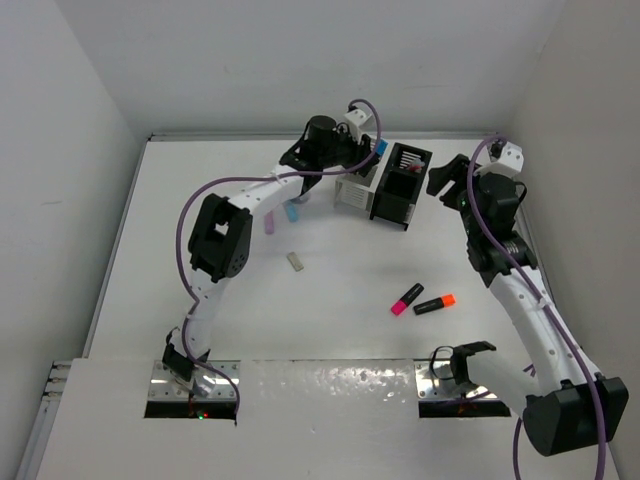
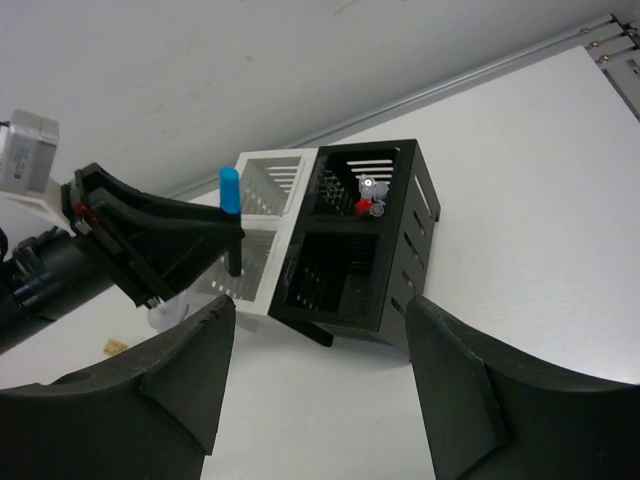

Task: Sort the stationery into containers
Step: Place the pen in the storage box.

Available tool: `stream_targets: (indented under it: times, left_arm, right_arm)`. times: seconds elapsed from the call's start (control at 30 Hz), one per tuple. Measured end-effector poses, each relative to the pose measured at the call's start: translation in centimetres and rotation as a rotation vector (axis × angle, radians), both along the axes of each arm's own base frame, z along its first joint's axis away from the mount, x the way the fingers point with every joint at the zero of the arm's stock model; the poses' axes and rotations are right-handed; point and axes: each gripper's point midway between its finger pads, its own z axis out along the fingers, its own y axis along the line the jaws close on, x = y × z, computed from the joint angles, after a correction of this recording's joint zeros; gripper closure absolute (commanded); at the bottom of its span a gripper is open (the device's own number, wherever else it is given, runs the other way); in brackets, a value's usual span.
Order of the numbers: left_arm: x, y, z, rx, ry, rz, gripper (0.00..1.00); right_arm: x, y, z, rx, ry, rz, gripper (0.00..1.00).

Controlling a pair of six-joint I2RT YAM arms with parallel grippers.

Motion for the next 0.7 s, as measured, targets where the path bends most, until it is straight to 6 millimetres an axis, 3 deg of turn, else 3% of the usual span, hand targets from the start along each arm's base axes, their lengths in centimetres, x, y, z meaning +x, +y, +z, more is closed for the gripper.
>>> stream_targets:
  times: [0.2, 0.37, 0.47, 0.5, 0.6, 0.7]
  left_arm:
    - [1.2, 0.6, -0.1, -0.003, -0.051, 0.048, 1.0]
    - [1.1, 1.7, -3.1, 0.049, -0.022, 0.071, 0.9]
    - [1.0, 2.3, -4.4, 0.071, -0.006, 0.082, 0.75]
    - [1.1, 2.5, -4.7, 0.076, -0.004, 0.086, 0.63]
    - [1.3, 2.6, -4.5, 0.075, -0.023, 0.086, 0.46]
    - [1.3, 2.5, -4.3, 0.069, -0.03, 0.083, 0.4]
  right_arm:
    - [-1.0, -0.3, -0.7, -0.009, 0.033, -0.007, 0.32]
    - [-1.6, -0.6, -0.9, -0.017, 0.046, -0.014, 0.32]
    - [-1.8, -0.8, -1.0, -0.026, 0.051, -0.02, 0.32]
    - [-1.8, -0.8, -1.0, -0.027, 0.053, -0.02, 0.31]
    - [-1.9, -0.8, -1.1, -0.03, 0.058, -0.019, 0.31]
    - [-1.8, -0.8, -1.3, -0.032, 0.062, -0.019, 0.31]
